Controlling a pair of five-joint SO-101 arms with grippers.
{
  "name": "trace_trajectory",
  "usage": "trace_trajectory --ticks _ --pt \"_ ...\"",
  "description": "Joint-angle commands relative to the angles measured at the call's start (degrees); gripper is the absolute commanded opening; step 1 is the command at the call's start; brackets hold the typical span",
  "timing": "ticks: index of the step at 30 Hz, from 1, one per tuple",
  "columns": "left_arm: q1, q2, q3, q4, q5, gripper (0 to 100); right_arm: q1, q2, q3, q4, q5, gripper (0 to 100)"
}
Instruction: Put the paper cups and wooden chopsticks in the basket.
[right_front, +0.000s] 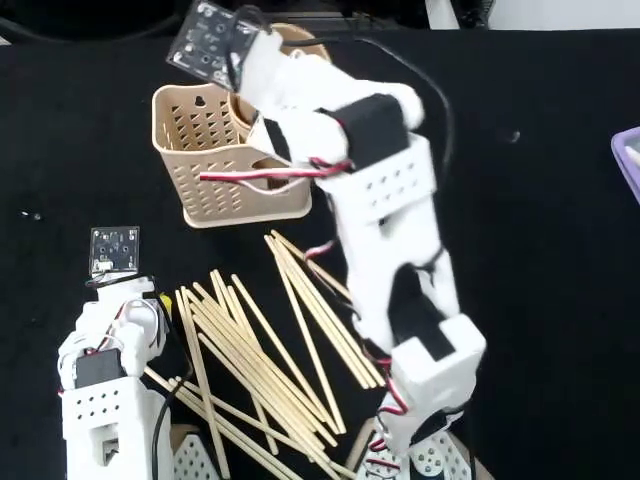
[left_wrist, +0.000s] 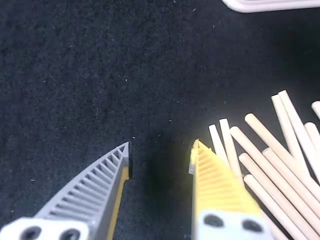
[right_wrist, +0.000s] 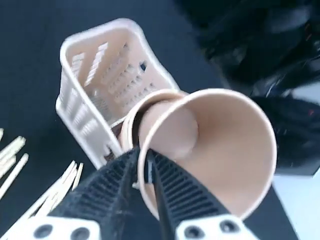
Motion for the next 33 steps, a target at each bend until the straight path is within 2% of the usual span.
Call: trace_trajectory --ticks 1,4,7,11,16,20,25,33 --pt "-0.2 -0.5 -1.2 -1.1 0.4 20 -0.9 0.7 -3.0 0.2 0.6 1.5" --pt "-0.2 -0.5 -1.2 -1.1 0.4 20 -0.9 0.7 -4.8 0.7 0.4 11.6" --pt "-0.2 -0.5 -1.2 -1.1 0.4 20 -0.7 0.7 -10.2 2.5 -3.9 21.8" --pt "-0.2 -0.5 -1.2 -1.1 0.4 20 -1.2 0.7 -17.1 4.7 -5.5 18.1" --pt "-0.2 -0.5 -1.1 -1.1 0.4 20 -0.9 -0.8 -17.9 5.1 -5.9 15.8" --pt "-0.2 -0.5 -1.1 -1.1 0.4 20 -1.4 -7.3 -13.4 5.1 -12.1 16.2" --pt "-0.2 -0.5 -1.1 -1.1 0.4 20 -3.2 -21.9 3.2 5.1 -14.0 16.2" --pt "-0.2 -0.5 -1.1 -1.1 0.4 20 -3.2 -43.8 52.9 3.8 -13.8 15.9"
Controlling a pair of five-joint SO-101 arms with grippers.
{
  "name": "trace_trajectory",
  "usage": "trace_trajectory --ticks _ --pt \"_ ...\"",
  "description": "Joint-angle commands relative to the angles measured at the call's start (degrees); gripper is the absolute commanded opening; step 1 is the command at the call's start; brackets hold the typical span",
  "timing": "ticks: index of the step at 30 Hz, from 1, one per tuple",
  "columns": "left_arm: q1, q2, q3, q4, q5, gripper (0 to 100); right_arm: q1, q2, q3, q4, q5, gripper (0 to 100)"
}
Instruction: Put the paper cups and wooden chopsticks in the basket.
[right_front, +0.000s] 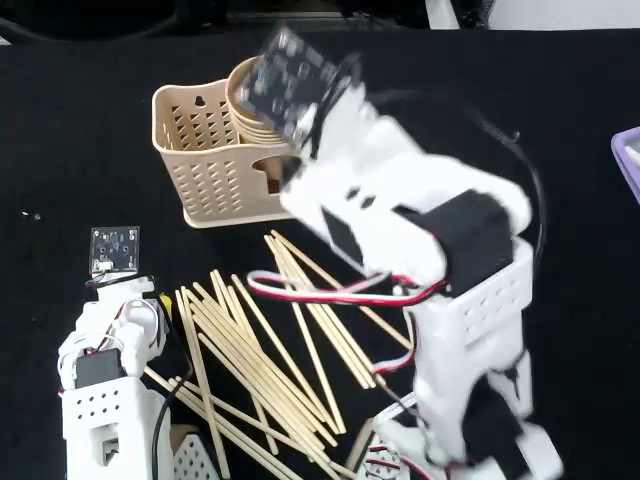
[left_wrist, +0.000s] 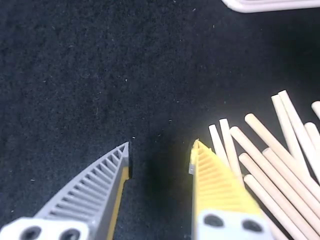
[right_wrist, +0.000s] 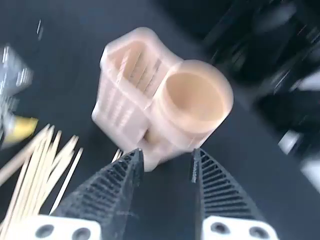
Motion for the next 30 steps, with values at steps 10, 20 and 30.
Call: trace_trajectory --ticks 10,20,30 --pt "-0.2 -0.5 -1.0 -1.1 0.4 20 0.7 -20.3 78.1 -30.5 -0.6 16.3" --pt "-0.2 -0.5 -1.0 -1.1 0.4 20 1.0 -12.3 91.1 -45.0 2.1 16.3" --pt "-0.2 -0.5 -1.0 -1.1 0.4 20 1.2 -2.2 89.3 -50.5 2.1 9.5"
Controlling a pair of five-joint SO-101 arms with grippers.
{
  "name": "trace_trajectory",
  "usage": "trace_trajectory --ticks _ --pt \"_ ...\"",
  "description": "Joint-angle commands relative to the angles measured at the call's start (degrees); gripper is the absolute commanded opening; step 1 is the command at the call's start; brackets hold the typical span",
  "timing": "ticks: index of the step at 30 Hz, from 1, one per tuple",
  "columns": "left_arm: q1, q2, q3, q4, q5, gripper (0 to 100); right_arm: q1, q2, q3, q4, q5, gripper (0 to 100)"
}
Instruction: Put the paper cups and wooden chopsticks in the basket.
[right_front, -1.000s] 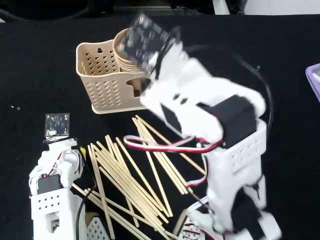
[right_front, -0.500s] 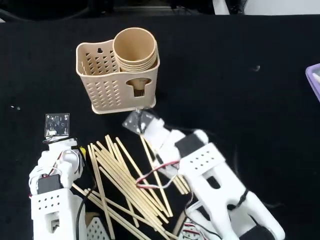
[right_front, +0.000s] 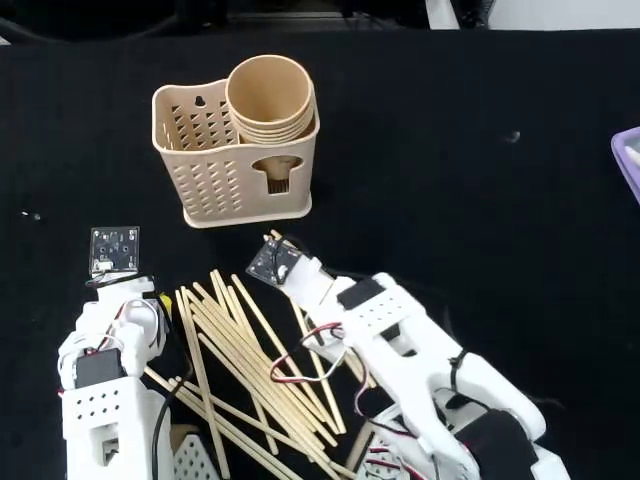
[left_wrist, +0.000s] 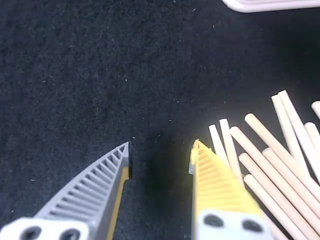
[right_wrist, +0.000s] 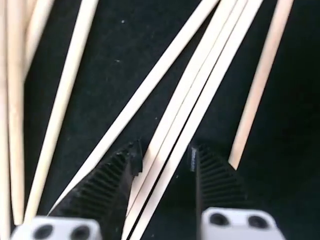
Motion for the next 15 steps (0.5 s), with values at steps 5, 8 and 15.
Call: trace_trajectory --ticks 5,8,15 --pt "-0.2 -0.5 -1.0 -1.1 0.4 20 5.5 -6.9 -4.6 5.2 0.7 2.8" --pt "-0.2 -0.5 -1.0 -1.1 0.4 20 7.7 -13.5 -5.8 10.6 5.4 1.0" --pt "-0.2 -0.5 -1.1 -1.1 0.4 20 11.6 -27.7 -6.2 17.1 10.5 1.1"
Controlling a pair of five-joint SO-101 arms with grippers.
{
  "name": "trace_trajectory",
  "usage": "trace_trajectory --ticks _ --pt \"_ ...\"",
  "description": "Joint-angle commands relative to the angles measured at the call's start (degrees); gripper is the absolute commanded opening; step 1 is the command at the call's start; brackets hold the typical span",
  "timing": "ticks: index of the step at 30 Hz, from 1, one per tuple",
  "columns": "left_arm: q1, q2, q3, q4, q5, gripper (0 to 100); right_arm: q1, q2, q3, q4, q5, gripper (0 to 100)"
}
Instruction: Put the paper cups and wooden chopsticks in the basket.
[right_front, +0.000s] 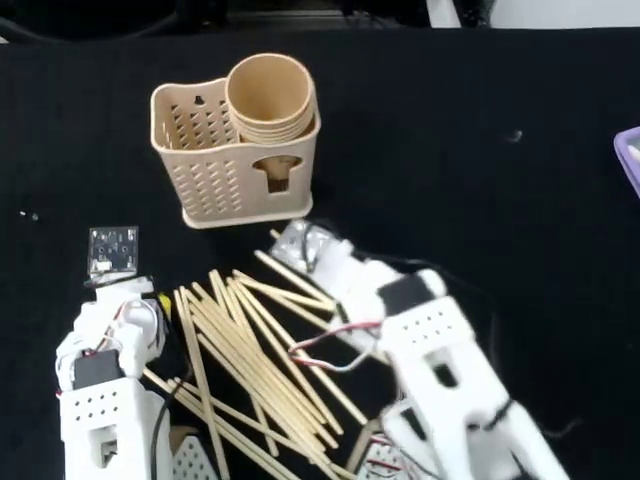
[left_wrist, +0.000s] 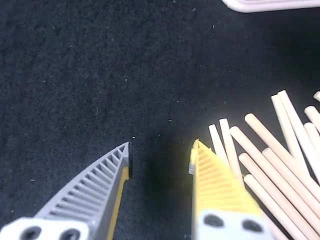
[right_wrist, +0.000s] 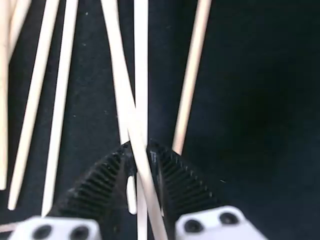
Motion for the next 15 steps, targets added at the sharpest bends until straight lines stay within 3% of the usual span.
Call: trace_trajectory --ticks 1,9,15 --pt "-0.2 -0.5 -1.1 -1.1 0.4 20 2.2 -7.9 -3.4 1.8 1.9 1.1" --pt "-0.2 -0.5 -1.1 -1.1 0.4 20 1.1 -10.9 1.7 -0.2 2.0 1.1" --pt "-0.3 -0.5 -1.0 -1.1 0.4 20 11.1 -3.6 9.0 -14.9 9.5 1.1"
